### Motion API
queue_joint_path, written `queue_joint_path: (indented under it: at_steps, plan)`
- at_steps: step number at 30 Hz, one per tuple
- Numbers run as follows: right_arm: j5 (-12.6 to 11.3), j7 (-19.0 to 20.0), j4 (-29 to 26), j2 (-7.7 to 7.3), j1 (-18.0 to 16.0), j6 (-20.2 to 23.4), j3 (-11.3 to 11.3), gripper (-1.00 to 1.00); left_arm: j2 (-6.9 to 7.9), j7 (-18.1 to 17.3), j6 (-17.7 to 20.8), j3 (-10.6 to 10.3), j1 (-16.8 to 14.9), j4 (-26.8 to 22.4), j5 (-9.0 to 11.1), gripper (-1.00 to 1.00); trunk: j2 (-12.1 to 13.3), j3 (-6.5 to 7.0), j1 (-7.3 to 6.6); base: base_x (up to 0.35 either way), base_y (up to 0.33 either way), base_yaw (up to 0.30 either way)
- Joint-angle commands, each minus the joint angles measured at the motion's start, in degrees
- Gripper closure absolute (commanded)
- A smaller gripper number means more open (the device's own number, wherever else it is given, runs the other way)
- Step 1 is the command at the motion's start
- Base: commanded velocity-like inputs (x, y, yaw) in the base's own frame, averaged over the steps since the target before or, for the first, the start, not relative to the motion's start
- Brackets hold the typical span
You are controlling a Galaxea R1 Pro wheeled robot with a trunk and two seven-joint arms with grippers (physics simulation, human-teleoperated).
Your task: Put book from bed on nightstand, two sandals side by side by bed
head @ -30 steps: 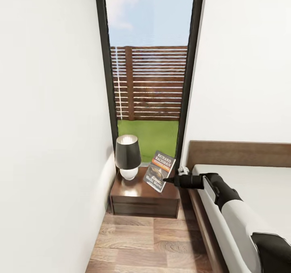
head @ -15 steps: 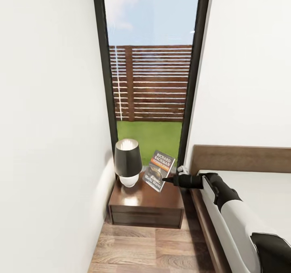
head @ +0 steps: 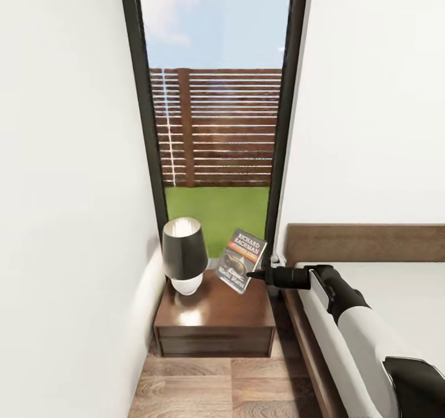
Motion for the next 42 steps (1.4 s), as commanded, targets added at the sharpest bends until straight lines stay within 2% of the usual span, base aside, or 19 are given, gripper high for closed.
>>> queue_joint_path:
  at_steps: [1, 15, 21, 23, 24, 26, 28, 29, 30, 31, 34, 38, 42]
  plan:
    - [-0.32, 0.06, 0.0, 0.0, -0.01, 0.5, -0.1, 1.0, 0.02, 0.02, -0.15, -0.28, -0.02, 0.05, -0.14, -1.0, -0.05, -0.03, 0.03, 0.078, 0.0, -0.155]
    - [-0.28, 0.07, 0.04, 0.08, -0.01, -1.44, -0.08, 1.0, -0.51, 2.29, 0.17, -0.05, 0.06, -0.07, 0.37, -1.0, -0.05, -0.03, 0.03, 0.021, 0.0, -0.042]
    - [-0.25, -0.17, 0.07, 0.08, -0.01, -1.68, -0.04, 1.0, -0.33, 1.74, -0.05, 0.14, 0.08, -0.4, 0.52, -1.0, -0.05, -0.03, 0.03, 0.001, 0.0, -0.003]
    - [-0.24, -0.24, 0.08, 0.09, -0.01, -1.72, -0.03, 1.0, -0.21, 0.2, -0.13, 0.23, 0.07, -0.75, 0.58, -1.0, -0.05, -0.03, 0.03, 0.001, 0.0, -0.001]
    - [-0.24, -0.34, 0.11, 0.09, -0.01, -1.74, -0.01, 1.0, -0.1, -2.61, -0.16, 0.31, 0.07, -1.75, 0.73, -1.0, -0.05, -0.03, 0.03, 0.0, 0.0, 0.0]
    - [-0.23, -0.44, 0.14, 0.09, -0.01, -1.76, 0.02, 1.0, -0.01, -6.08, -0.09, 0.45, 0.07, -3.58, 1.26, -1.0, -0.05, -0.03, 0.03, 0.0, 0.0, 0.0]
    - [-0.21, -0.53, 0.15, 0.09, -0.01, -1.75, 0.04, 1.0, 0.16, -9.39, 0.09, 0.96, 0.07, -6.04, 2.63, -1.0, -0.05, -0.03, 0.03, 0.0, 0.0, 0.0]
    - [-0.2, -0.6, 0.16, 0.09, -0.01, -1.73, 0.06, 1.0, 0.64, -11.87, 0.61, 1.82, 0.07, -8.75, 4.7, -1.0, -0.05, -0.03, 0.03, 0.0, 0.0, 0.0]
    - [-0.2, -0.6, 0.16, 0.09, -0.01, -1.73, 0.06, 1.0, 0.64, -11.87, 0.61, 1.82, 0.07, -8.75, 4.7, -1.0, -0.05, -0.03, 0.03, 0.0, 0.0, 0.0]
    - [-0.18, -0.68, 0.17, 0.09, -0.01, -1.72, 0.06, 1.0, 1.38, -13.59, 2.0, 2.45, 0.06, -11.59, 6.79, -1.0, -0.05, -0.03, 0.03, 0.0, 0.0, 0.0]
    - [-0.2, -1.22, 0.17, 0.12, -0.01, -1.7, 0.11, 1.0, 3.05, -15.61, 5.92, 3.01, 0.06, -16.4, 8.95, -1.0, -0.05, -0.03, 0.03, 0.0, 0.0, 0.0]
    - [-0.22, -2.69, 0.17, 0.61, -0.01, -1.7, 0.14, 1.0, 4.99, -19.42, 13.81, 3.41, 0.1, -26.24, 10.2, -1.0, -0.05, -0.03, 0.03, 0.0, 0.0, 0.0]
    - [-0.2, -4.25, 0.18, 1.39, -0.01, -1.58, 0.19, 1.0, 7.34, -23.67, 25.42, 3.65, 1.06, -41.81, 10.84, -1.0, -0.05, -0.03, 0.03, 0.0, 0.0, 0.0]
